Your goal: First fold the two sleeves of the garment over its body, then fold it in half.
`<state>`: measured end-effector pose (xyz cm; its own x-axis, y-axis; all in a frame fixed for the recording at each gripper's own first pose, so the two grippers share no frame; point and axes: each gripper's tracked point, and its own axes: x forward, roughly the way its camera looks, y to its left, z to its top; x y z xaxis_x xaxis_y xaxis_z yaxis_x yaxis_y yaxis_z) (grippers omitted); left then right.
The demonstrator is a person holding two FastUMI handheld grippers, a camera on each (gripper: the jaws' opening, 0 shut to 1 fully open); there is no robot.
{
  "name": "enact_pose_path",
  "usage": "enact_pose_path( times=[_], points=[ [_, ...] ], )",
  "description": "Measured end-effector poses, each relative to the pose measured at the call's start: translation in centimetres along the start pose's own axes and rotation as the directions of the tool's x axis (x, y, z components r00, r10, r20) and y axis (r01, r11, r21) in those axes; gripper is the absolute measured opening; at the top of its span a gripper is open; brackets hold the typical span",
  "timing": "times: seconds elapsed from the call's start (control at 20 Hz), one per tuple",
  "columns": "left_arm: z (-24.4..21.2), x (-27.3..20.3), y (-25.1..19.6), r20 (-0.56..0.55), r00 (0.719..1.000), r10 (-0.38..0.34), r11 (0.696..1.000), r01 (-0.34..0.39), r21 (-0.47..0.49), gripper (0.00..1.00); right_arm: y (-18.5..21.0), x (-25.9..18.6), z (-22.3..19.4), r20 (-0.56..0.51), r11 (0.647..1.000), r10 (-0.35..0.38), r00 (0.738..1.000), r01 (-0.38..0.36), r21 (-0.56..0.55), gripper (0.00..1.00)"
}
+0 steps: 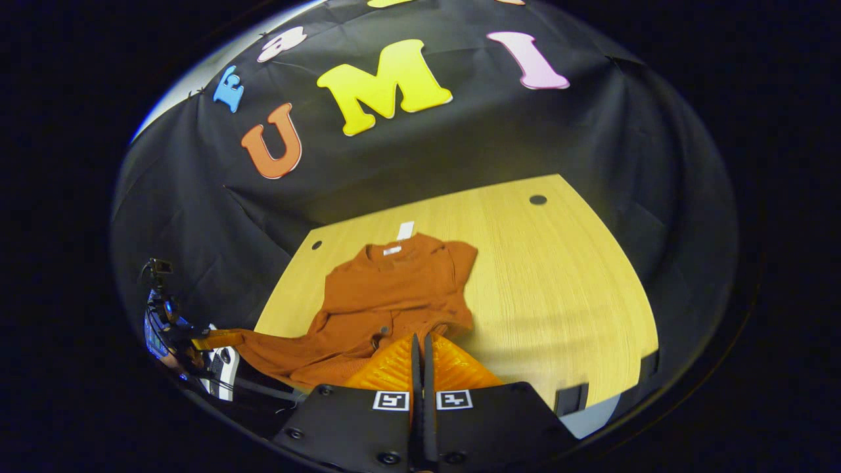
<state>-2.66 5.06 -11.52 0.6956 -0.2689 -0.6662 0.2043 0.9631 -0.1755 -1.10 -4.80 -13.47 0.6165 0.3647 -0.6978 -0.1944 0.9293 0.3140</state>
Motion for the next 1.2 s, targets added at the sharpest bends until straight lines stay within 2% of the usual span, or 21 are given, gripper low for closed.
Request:
enact_pose_path(
  times=[0.2, 0.35, 0.5, 0.6, 0.65, 0.85, 0.95, 1.05, 1.15, 1.2],
  points=[
    [10.3, 3.2, 2.7, 0.082, 0.996, 0.019, 0.999, -0.021, 0.028, 0.03, 1.0, 4.9, 8.2, 0.026, 0.998, 0.029, 0.999, -0.027, -0.055, 0.01],
    [15.2, 8.4, 6.1, 0.049, 0.997, 0.056, 0.998, -0.057, 0.026, 0.03, 1.0, 10.5, 13.8, 0.027, 0.996, 0.037, 0.999, -0.035, -0.079, 0.01],
    [18.7, 14.9, 9.6, 0.009, 0.998, 0.056, 0.995, -0.055, -0.081, 0.03, -0.6, 17.5, 16.6, 0.006, 0.998, 0.041, 0.999, -0.041, -0.041, 0.00],
    [20.1, 19.4, 11.7, 0.000, 0.997, 0.072, 0.988, -0.071, -0.136, 0.03, -2.4, 22.8, 17.0, -0.025, 1.000, 0.026, 0.999, -0.027, -0.014, 0.01],
    [20.3, 21.4, 12.5, -0.018, 0.996, 0.086, 0.987, -0.088, -0.132, 0.03, -3.4, 25.5, 16.7, -0.047, 1.000, 0.017, 0.999, -0.016, 0.002, 0.00],
    [18.5, 29.2, 15.7, -0.118, 0.980, 0.161, 0.986, -0.165, -0.025, 0.03, -6.7, 34.4, 14.8, -0.125, 0.999, -0.045, 0.991, 0.042, -0.024, 0.01],
    [17.5, 32.1, 17.2, -0.155, 0.969, 0.193, 0.981, -0.192, 0.023, 0.04, -7.9, 37.3, 13.9, -0.162, 0.998, -0.068, 0.984, 0.065, -0.023, 0.01],
    [16.7, 34.1, 18.1, -0.180, 0.964, 0.197, 0.980, -0.194, 0.034, 0.05, -9.0, 39.5, 12.8, -0.195, 0.995, -0.094, 0.976, 0.094, -0.010, 0.01],
    [16.0, 35.9, 17.6, -0.188, 0.961, 0.202, 0.979, -0.202, 0.020, 0.10, -9.7, 40.7, 11.9, -0.221, 0.993, -0.105, 0.970, 0.113, 0.022, 0.01],
    [15.9, 35.8, 17.4, -0.190, 0.958, 0.216, 0.976, -0.218, 0.013, 0.24, -10.2, 41.2, 11.5, -0.229, 0.992, -0.107, 0.968, 0.119, 0.040, 0.07]
  ],
)
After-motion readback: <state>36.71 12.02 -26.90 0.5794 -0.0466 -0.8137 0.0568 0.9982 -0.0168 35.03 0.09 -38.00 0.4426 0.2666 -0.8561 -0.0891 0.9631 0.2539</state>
